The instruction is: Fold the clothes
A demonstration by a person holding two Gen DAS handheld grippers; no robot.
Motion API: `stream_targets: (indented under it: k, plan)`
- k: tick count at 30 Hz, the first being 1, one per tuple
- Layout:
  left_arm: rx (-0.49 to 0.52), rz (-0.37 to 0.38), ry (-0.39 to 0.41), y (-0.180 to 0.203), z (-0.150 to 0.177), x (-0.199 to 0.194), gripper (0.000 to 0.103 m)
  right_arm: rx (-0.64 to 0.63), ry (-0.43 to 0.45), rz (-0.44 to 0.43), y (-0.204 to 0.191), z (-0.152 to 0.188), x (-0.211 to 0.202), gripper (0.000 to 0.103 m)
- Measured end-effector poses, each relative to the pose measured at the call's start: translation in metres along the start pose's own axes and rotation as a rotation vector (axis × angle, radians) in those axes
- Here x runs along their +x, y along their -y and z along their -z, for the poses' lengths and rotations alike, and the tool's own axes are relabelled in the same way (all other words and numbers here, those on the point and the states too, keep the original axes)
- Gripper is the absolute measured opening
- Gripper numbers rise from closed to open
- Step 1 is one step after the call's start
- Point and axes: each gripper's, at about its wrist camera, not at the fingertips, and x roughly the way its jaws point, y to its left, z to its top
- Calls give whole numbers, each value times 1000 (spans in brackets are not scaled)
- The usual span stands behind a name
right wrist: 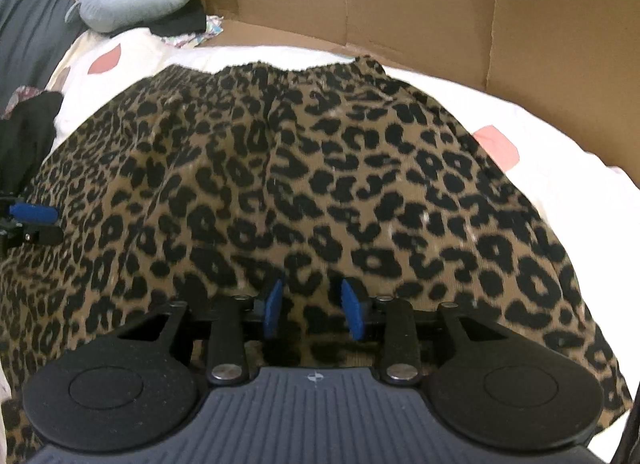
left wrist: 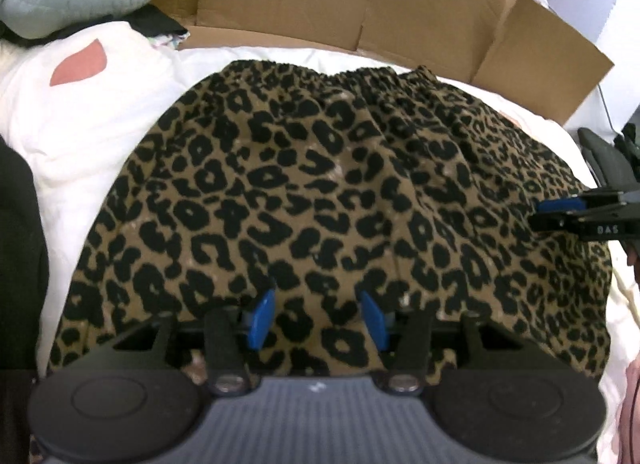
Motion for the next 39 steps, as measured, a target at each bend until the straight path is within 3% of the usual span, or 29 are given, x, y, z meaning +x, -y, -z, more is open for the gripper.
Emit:
stream_targets:
  k: [8,24,31,39]
  plan:
    - [15,30,-25,11,16,-11,52,-4,3,16,2,23,-24,44]
    - [58,10,-81,22,50,-23,53,-2,-27,79,7,63,-53,44]
    - [51,42,-70,29,49,-38,53,-3,-19,84,3,76,-76,45]
    - [46,66,-50,41,41,-39,53,-55,36,5,-21,67,-83,45]
